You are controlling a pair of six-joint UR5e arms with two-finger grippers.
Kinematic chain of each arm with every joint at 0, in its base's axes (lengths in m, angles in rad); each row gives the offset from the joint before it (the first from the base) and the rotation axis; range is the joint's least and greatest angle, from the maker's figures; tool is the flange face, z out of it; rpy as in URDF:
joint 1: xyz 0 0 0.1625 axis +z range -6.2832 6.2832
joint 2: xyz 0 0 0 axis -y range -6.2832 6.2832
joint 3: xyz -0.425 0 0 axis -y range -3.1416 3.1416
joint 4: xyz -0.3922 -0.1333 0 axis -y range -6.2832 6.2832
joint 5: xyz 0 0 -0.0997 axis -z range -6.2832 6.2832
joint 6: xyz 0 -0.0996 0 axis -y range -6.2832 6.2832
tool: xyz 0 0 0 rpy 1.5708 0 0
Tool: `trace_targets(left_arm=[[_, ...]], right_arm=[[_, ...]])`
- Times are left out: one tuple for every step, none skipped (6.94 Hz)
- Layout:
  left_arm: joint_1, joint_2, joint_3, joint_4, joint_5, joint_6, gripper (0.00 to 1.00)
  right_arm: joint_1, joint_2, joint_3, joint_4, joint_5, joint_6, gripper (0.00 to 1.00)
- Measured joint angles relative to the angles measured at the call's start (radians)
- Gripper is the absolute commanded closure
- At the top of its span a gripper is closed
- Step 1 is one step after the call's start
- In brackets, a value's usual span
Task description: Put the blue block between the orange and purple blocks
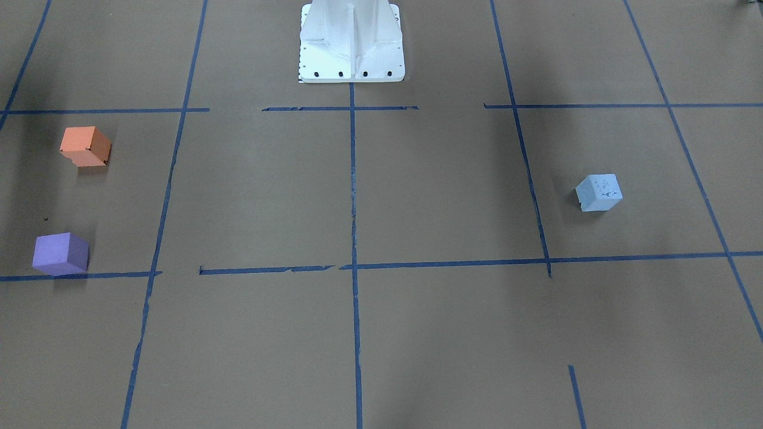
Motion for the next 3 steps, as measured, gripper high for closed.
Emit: trace_targets(left_arm=[[0.001, 0.0, -0.001, -0.005, 0.0, -0.002, 0.0], [0.002, -0.001, -0.003, -0.021, -0.001, -0.002, 0.0], [0.005, -0.002, -0.004, -0.04, -0.001, -0.002, 0.0]], right_arm=[[0.0, -0.01, 0.013, 0.0, 0.0, 0.0, 0.0], [0.0, -0.016, 0.02, 0.0, 0.0, 0.0, 0.0], [0.0, -0.017, 0.022, 0.0, 0.0, 0.0, 0.0]])
